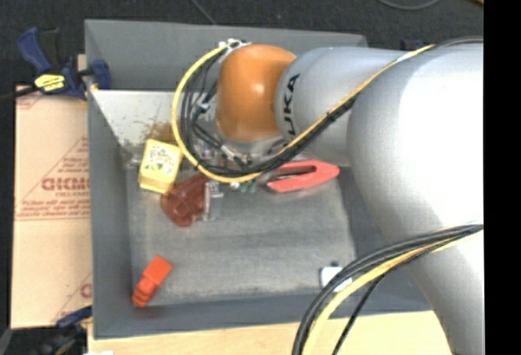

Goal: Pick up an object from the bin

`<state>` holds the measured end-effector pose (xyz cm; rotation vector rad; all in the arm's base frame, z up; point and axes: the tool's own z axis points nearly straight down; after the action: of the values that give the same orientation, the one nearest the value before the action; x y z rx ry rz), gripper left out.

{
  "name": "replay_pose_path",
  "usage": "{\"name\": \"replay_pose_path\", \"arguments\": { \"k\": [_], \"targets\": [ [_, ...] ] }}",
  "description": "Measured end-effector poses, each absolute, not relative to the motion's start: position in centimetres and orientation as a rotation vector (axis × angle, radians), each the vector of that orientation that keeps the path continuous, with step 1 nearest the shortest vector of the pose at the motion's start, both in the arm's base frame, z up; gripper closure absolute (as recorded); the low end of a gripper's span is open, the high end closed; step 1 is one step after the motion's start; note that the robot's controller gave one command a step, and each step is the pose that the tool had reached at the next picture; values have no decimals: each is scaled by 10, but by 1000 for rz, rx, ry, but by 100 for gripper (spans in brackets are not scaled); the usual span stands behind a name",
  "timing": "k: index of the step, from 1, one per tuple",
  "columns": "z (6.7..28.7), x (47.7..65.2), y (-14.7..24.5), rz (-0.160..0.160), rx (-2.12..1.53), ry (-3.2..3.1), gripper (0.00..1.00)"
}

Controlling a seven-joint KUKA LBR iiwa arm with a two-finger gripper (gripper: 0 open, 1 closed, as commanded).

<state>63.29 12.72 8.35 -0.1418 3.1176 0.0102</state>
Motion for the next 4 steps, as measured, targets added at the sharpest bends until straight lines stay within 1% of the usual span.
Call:
{"name": "replay_pose_path", "arguments": {
  "k": [1,2,3,4],
  "targets": [
    [74,645,137,5,-170,3115,0],
    [88,645,135,8,-178,3107,0],
    [80,646,145,9,-161,3107,0],
    [179,637,135,4,-298,3097,0]
  ]
}}
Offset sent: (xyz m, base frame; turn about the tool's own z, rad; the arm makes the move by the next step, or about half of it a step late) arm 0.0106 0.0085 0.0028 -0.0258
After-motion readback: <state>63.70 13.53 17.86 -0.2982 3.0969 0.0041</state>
